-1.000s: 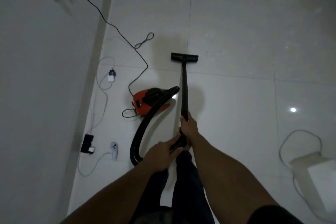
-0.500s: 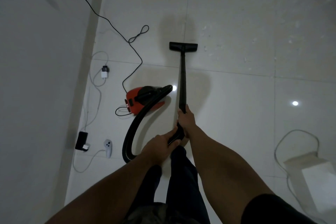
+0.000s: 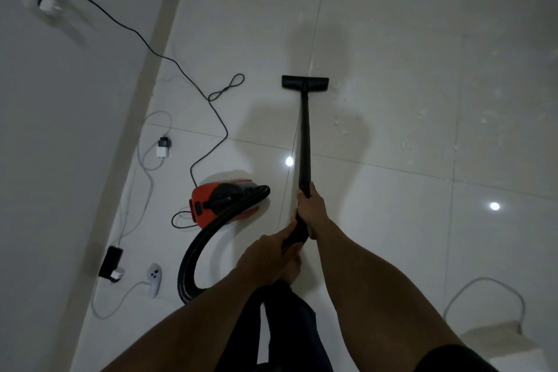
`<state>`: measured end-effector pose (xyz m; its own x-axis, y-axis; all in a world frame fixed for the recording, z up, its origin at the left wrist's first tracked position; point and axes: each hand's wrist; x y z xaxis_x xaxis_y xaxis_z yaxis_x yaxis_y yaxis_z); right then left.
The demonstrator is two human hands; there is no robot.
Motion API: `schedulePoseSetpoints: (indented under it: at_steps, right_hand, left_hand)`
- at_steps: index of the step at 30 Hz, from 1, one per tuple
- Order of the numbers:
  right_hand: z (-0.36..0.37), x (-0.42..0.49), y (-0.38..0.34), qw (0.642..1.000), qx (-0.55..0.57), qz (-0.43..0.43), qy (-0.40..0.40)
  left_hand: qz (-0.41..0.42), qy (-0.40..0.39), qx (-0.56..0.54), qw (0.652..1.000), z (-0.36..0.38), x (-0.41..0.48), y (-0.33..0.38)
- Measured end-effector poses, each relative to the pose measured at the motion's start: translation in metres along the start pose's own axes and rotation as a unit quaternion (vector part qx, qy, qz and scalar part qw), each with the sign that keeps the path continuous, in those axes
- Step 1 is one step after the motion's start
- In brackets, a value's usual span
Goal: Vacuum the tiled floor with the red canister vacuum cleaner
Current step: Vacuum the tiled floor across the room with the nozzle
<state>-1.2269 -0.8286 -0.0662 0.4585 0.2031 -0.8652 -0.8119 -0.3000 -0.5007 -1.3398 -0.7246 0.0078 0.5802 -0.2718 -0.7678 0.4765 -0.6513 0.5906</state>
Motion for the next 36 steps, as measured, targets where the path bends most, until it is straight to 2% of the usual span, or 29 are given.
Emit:
schedulePoseSetpoints:
  at_steps: [7, 13, 15, 18, 22, 26, 33, 36]
  right_hand:
    - [-0.028, 0.054, -0.072, 0.999, -0.039, -0.022, 0.005]
    - [-0.035, 0.113, -0.155, 1.000, -0.023, -0.012, 0.011]
    - [-0.035, 0.132, -0.187, 0.999, -0.031, -0.016, 0.009]
    - [-0.031, 0.160, -0.241, 1.000, -0.003, -0.021, -0.007]
    - [-0.023, 0.194, -0.307, 1.000, 0.002, -0.020, -0.004]
    - [-0.020, 0.231, -0.357, 1.000, 0.020, -0.008, -0.004]
    - [-0.037, 0.287, -0.460, 1.000, -0.013, -0.020, 0.001]
    - [-0.050, 0.323, -0.502, 0.998, -0.060, -0.030, 0.008]
  left_hand:
    - [0.036, 0.012, 0.033, 0.999, -0.065, 0.058, 0.037]
    - [0.002, 0.010, 0.120, 0.993, -0.141, 0.120, 0.052]
    - [-0.006, -0.010, 0.072, 0.997, -0.178, 0.131, 0.068]
    - [0.004, 0.005, 0.014, 1.000, -0.238, 0.150, 0.084]
    - [-0.004, -0.009, 0.000, 1.000, -0.310, 0.178, 0.095]
    - [-0.009, 0.014, 0.019, 1.000, -0.370, 0.202, 0.109]
    - [-0.011, 0.002, 0.032, 0.999, -0.466, 0.270, 0.138]
    - [-0.004, 0.001, 0.014, 1.000, -0.502, 0.302, 0.159]
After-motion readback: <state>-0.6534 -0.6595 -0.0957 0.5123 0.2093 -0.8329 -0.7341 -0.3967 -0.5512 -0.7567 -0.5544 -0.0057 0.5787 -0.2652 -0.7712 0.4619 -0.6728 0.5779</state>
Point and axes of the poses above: each hand's wrist, its own x-axis towards the middle knuckle, its own z-axis out of the palm, y = z × x, and after that the axes turned 12 degrees about -y, right-handed
